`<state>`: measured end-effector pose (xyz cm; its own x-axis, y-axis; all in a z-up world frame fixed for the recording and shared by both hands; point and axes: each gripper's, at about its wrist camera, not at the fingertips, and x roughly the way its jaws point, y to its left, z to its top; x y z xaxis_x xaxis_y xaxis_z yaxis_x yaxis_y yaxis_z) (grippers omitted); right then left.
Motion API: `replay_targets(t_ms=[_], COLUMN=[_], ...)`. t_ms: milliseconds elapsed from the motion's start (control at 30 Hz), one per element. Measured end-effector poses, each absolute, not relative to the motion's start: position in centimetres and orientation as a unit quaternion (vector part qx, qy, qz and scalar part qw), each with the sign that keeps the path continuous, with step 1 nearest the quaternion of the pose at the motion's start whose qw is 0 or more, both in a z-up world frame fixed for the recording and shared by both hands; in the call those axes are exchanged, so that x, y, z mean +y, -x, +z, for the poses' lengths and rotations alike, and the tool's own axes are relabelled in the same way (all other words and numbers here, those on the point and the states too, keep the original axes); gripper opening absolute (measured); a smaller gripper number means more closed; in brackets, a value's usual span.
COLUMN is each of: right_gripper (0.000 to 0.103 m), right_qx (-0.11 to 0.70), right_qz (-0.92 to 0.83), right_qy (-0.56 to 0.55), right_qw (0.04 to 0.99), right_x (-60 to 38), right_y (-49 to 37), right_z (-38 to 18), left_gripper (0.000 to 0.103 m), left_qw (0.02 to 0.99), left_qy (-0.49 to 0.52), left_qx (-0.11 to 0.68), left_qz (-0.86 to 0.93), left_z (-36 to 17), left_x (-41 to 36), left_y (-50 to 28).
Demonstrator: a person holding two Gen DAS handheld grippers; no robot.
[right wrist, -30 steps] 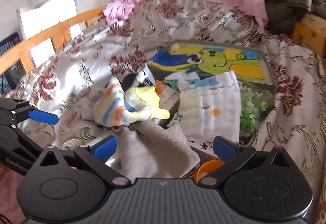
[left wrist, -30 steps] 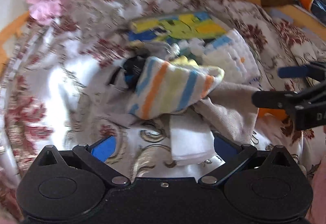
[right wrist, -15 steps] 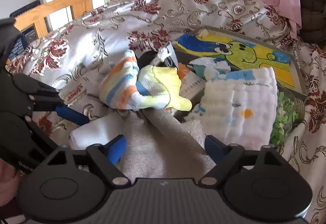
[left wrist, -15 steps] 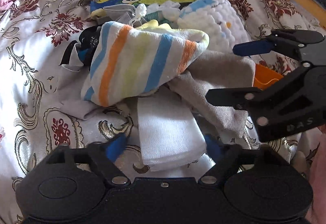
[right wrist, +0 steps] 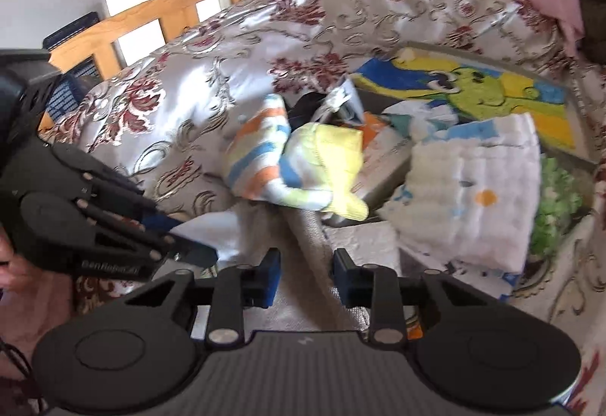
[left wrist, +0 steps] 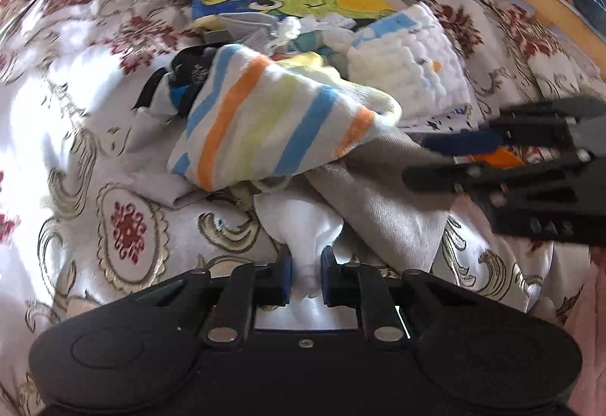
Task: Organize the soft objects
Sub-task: 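Grasp the small white cloth with the left tool while the right tool grasps the grey drawstring pouch, then lift both held items and lower them into the cartoon-printed tray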
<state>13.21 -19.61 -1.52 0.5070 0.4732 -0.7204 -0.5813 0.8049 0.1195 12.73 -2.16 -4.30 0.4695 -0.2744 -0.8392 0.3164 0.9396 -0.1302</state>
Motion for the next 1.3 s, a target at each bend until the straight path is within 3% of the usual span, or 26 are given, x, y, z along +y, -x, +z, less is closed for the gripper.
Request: replay_targets(t_ms=[67, 200, 233, 267, 300, 367, 567, 800, 1133, 1300], right_gripper=[0.052, 0.051, 0.043, 0.024, 0.015, 0.009, 0.007, 0.006, 0.006, 0.006], right_qx=[0.400, 0.418, 0.419, 0.421, 0.421, 0.414, 0.363, 0.238, 0.127, 0.118], right_qz=[0.306, 0.296, 0.294, 0.291, 0.283, 0.270, 0.251, 0.210, 0.133, 0.118], right_qy=[0.064, 0.056, 0.056, 0.057, 0.061, 0.066, 0.107, 0.148, 0.104, 0.081], right_qw=[0.862, 0.857, 0.857, 0.857, 0.859, 0.867, 0.891, 0.937, 0.977, 0.983], right_x=[-19.5, -19.5, -19.5, -19.5, -19.6, -19.7, -19.4, -19.4, -22.2, -23.4], right_y=[-13.5, -14.2, -14.3, -14.4, -14.4, -14.3, -12.2, -8.1, -7.2, -11.2], right_z=[-1.9, -2.8, -3.0, -3.1, -3.2, -3.0, -1.2, 2.2, 4.9, 5.9], left_gripper=[0.015, 0.018, 0.018, 0.018, 0.017, 0.014, 0.012, 0.012, 0.012, 0.012], left_qw=[0.856, 0.854, 0.854, 0.855, 0.856, 0.861, 0.879, 0.905, 0.927, 0.938], left_qy=[-0.009, -0.004, -0.002, 0.002, 0.006, 0.013, 0.041, 0.091, 0.117, 0.102], left_qx=[0.488, 0.494, 0.493, 0.493, 0.491, 0.482, 0.448, 0.376, 0.286, 0.259], left_qz=[-0.168, -0.163, -0.162, -0.162, -0.162, -0.161, -0.156, -0.178, -0.212, -0.207], left_z=[-4.3, -4.7, -4.7, -4.6, -4.5, -4.2, -2.7, -0.1, 4.0, 6.1], left_x=[-1.8, -1.6, -1.6, -1.5, -1.4, -1.2, -0.3, 1.1, 0.8, -0.2], left_y=[-12.9, -13.3, -13.4, -13.4, -13.5, -13.3, -12.3, -10.0, -8.8, -11.8])
